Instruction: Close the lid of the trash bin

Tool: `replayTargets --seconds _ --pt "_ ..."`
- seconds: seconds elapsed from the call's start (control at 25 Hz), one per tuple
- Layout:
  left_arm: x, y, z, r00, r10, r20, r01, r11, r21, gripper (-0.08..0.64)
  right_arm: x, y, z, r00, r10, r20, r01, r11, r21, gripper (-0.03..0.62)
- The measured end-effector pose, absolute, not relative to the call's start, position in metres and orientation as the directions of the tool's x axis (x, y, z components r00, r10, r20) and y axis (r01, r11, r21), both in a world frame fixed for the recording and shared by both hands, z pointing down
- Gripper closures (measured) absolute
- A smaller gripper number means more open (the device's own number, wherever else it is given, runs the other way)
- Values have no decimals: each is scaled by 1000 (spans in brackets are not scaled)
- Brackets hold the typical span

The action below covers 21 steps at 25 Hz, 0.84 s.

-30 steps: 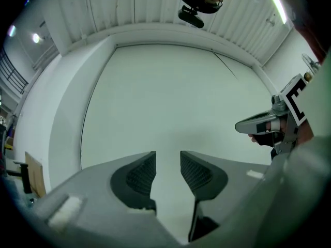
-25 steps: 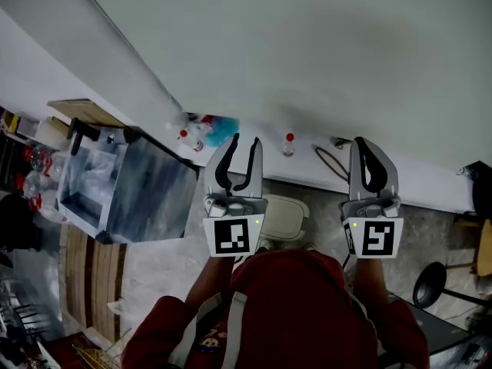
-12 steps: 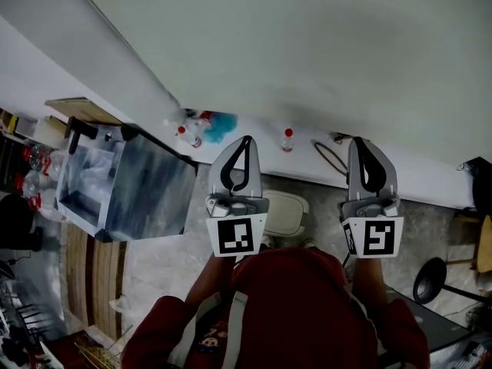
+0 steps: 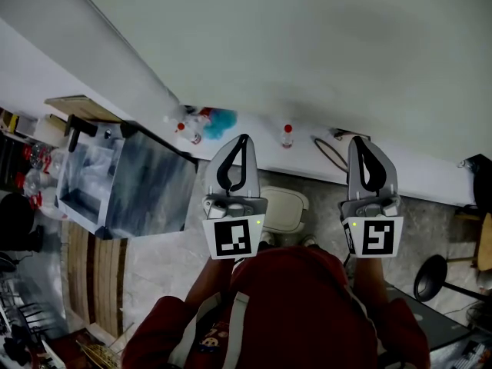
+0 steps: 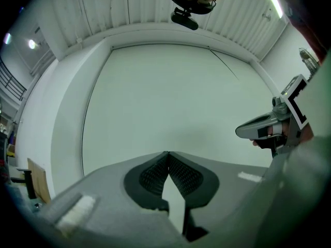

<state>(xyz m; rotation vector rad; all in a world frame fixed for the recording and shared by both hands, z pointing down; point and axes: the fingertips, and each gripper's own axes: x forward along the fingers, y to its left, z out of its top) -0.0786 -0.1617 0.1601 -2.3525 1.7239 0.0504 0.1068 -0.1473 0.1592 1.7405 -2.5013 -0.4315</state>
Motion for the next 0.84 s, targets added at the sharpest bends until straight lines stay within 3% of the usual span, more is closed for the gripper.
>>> replayTargets --seconds 0.84 --pt "-65 -156 170 305 -944 -123 -945 -283 -166 555 119 -144 174 -361 -930 -70 -906 333 261 592"
